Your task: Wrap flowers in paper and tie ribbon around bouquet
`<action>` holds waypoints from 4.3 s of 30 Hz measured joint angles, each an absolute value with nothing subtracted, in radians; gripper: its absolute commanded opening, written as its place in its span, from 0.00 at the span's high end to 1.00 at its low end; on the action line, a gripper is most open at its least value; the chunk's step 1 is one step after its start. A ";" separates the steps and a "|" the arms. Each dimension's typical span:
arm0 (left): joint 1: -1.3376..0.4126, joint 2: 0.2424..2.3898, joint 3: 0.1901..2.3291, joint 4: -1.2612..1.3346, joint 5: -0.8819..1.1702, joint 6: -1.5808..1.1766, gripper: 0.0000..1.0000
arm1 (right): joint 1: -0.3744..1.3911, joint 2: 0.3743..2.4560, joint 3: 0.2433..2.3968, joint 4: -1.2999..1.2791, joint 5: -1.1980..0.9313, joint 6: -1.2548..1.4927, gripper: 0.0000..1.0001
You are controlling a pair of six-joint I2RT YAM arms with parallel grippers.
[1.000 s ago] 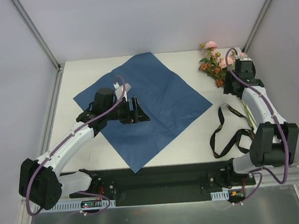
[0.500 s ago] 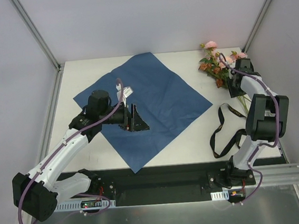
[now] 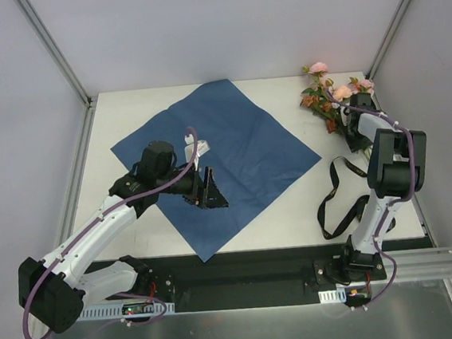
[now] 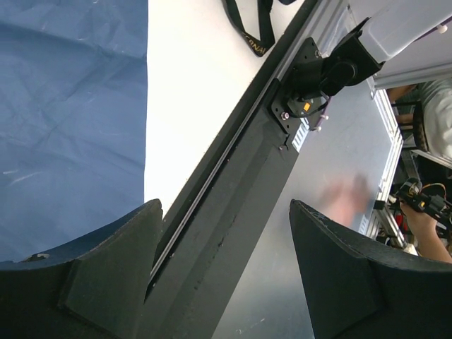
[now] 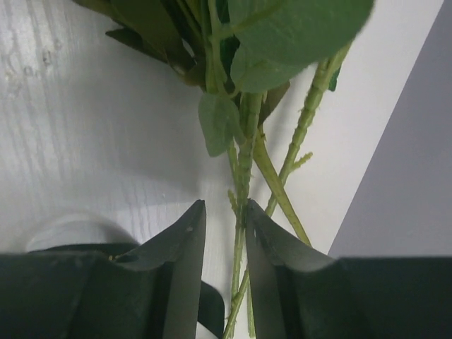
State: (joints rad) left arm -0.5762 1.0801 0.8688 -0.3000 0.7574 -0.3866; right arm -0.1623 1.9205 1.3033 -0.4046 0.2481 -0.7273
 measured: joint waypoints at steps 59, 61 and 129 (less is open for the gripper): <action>-0.231 1.342 0.519 -0.042 0.618 -0.725 0.41 | 0.553 2.106 1.747 -0.234 -0.135 0.480 0.99; -0.230 1.357 0.479 -0.036 0.617 -0.747 0.41 | 0.581 2.180 1.782 -0.235 -0.166 0.486 1.00; -0.231 1.060 0.358 -0.069 0.560 -0.816 0.36 | 0.712 2.467 2.021 -0.239 -0.141 0.522 0.70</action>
